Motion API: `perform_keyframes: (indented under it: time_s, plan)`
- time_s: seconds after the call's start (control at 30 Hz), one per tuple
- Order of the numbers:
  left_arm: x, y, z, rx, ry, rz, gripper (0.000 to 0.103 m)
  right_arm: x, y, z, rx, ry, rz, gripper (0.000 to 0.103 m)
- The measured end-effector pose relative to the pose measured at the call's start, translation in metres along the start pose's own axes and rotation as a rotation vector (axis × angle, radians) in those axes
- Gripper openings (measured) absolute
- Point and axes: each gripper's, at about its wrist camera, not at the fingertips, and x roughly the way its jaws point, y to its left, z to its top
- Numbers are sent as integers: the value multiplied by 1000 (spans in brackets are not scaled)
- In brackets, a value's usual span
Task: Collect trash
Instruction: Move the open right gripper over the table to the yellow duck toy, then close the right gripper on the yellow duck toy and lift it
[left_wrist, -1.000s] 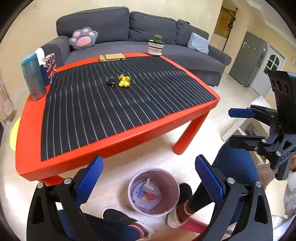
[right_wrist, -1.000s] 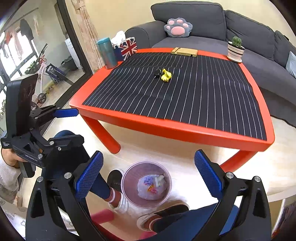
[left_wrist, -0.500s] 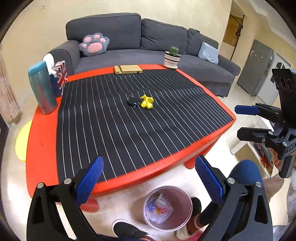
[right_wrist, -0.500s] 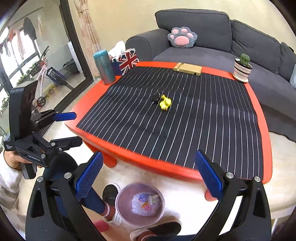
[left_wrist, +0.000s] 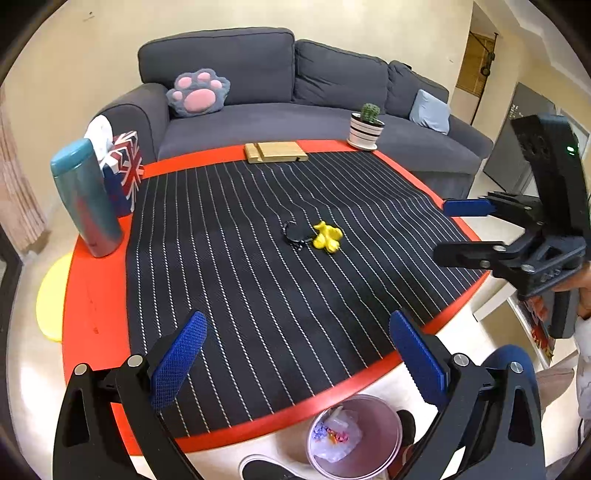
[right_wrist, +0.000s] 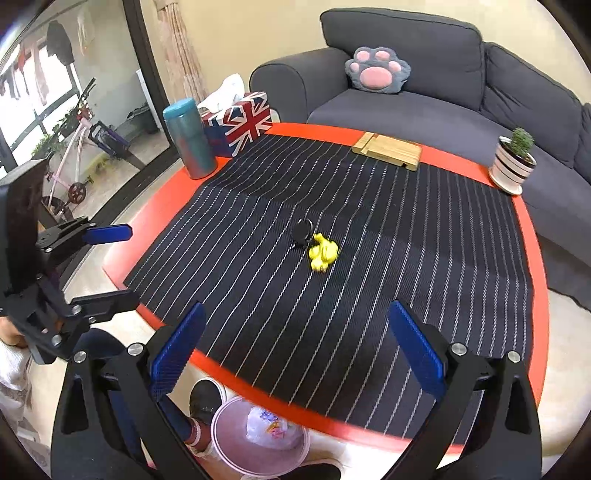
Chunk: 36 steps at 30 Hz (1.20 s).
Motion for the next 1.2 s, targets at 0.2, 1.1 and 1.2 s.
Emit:
perform_keyframes:
  time_s: [0.2, 1.1, 1.2]
  plan:
    - [7, 9, 1, -20, 10, 12, 95, 42, -7, 25, -25, 64, -4, 97]
    - [22, 28, -8, -58, 39, -3, 95, 146, -14, 45, -71, 261, -34, 44]
    - [23, 27, -8, -57, 40, -4, 95, 149, -15, 45, -70, 265, -38, 32]
